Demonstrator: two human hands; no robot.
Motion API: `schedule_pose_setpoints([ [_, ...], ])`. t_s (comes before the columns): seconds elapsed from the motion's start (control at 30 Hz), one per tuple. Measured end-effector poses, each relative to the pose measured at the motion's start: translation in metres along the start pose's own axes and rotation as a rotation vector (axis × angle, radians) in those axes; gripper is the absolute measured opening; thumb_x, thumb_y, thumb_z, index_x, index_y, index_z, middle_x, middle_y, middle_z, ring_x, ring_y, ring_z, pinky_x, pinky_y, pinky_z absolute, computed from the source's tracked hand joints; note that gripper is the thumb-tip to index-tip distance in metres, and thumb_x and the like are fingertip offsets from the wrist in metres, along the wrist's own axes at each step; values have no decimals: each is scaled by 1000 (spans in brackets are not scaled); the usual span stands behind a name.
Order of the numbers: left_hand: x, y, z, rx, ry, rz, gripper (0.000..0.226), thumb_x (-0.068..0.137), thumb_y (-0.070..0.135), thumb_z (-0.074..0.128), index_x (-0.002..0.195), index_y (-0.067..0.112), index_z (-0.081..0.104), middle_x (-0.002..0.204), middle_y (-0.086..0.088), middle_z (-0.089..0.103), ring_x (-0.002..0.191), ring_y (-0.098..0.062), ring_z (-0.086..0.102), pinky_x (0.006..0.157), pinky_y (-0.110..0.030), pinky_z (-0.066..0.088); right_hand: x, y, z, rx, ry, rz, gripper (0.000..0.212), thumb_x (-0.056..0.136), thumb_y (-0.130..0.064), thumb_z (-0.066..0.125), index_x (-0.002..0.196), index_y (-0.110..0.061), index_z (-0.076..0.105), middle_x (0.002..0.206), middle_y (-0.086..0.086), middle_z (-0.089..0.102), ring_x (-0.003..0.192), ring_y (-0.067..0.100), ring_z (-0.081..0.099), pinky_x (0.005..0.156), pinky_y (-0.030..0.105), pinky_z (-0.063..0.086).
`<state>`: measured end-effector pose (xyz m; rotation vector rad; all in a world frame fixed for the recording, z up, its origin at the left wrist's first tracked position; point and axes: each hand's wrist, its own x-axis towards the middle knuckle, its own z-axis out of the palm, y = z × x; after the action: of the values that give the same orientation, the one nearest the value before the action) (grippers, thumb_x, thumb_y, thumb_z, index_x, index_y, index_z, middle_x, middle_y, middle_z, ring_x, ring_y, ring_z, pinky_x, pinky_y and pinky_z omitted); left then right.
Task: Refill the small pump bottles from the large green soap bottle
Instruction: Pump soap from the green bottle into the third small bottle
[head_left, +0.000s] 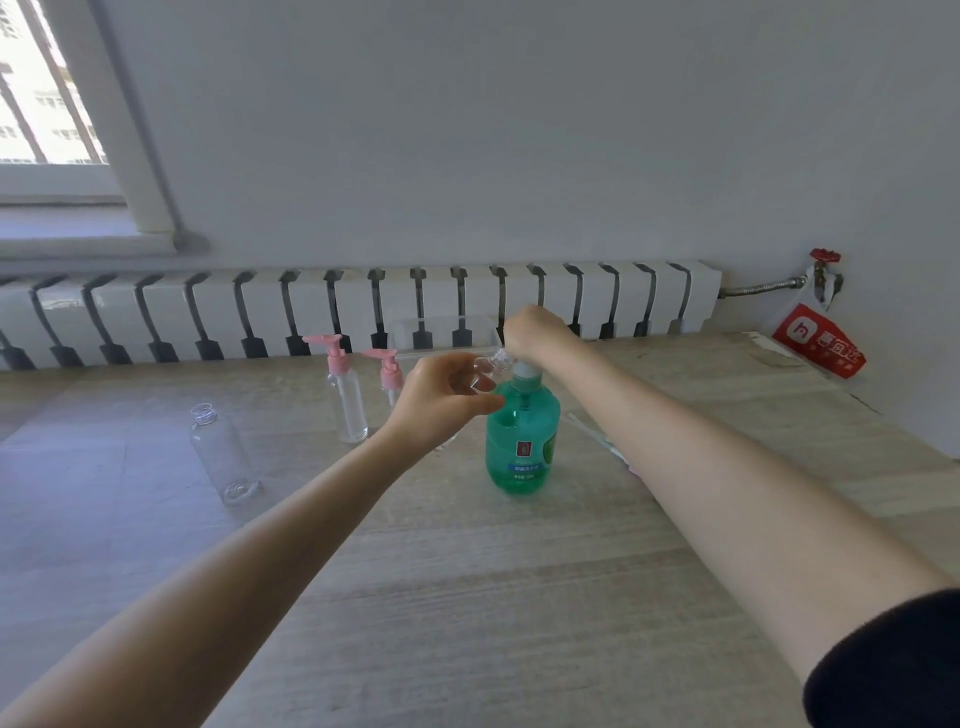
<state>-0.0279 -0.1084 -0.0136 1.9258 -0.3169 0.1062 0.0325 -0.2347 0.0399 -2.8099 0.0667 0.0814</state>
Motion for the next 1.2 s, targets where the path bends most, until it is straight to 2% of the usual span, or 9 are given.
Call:
schedule_pose_setpoints([
  [0.2,1,3,-2,4,10,-24,43,75,9,76,116,6,63,102,-5,69,92,-17,68,85,-36,57,-7,-1,-6,-83,-20,-51,31,97,-8,38,66,-7,39,70,4,39,63,13,38,63,24,36],
  [0.33,0,8,-1,-20,19,-19,36,76,7,76,110,10,64,99,-4,70,92,-19,68,83,-30,57,-9,-4,-15,-119,-86,-73,25,98,-8,41,78,1,52,87,11,52,66,15,49,56,20,35],
  [0.47,1,14,-3,-22,17,-8,36,76,6,75,110,9,64,98,-4,70,91,-20,68,84,-30,56,-5,-2,-22,-66,-62,-99,36,98,-5,39,62,-9,36,66,5,39,55,13,36,50,21,32],
  [0.6,1,14,-3,-9,23,-2,39,76,7,75,112,8,64,98,-3,70,90,-18,68,84,-31,56,-7,-5,-18,-63,-23,-41,37,97,-6,40,61,-6,35,65,5,38,54,12,34,48,19,28],
  [0.8,1,13,-3,-3,22,1,41,76,7,75,115,7,63,98,-3,70,89,-17,68,83,-31,56,-4,-5,-12,-70,14,-30,20,97,-8,42,78,-2,45,68,5,38,55,12,36,48,21,27],
  [0.9,1,11,-2,-4,21,-1,41,76,6,75,115,6,63,99,-3,70,90,-17,68,83,-32,56,-3,-4,-9,-57,3,-9,23,96,-6,40,73,-2,43,69,5,37,57,12,35,49,22,26],
  [1.07,0,6,-1,1,17,9,33,76,5,75,107,11,65,95,-2,70,88,-18,68,81,-29,57,1,-2,-2,87,-1,26,28,95,-7,37,67,-5,39,70,5,39,66,16,42,60,24,37],
  [1.13,-1,4,0,-1,10,10,30,76,5,74,104,10,66,95,-3,70,88,-18,68,80,-27,57,0,-1,0,172,27,81,18,96,-15,39,86,-3,48,79,7,48,76,19,51,70,26,46],
  [1.2,0,1,0,-5,10,7,33,76,5,74,108,6,66,98,-4,70,89,-18,68,80,-28,57,0,-2,3,203,53,83,21,95,-21,38,107,-8,50,91,7,53,90,23,56,87,37,49],
])
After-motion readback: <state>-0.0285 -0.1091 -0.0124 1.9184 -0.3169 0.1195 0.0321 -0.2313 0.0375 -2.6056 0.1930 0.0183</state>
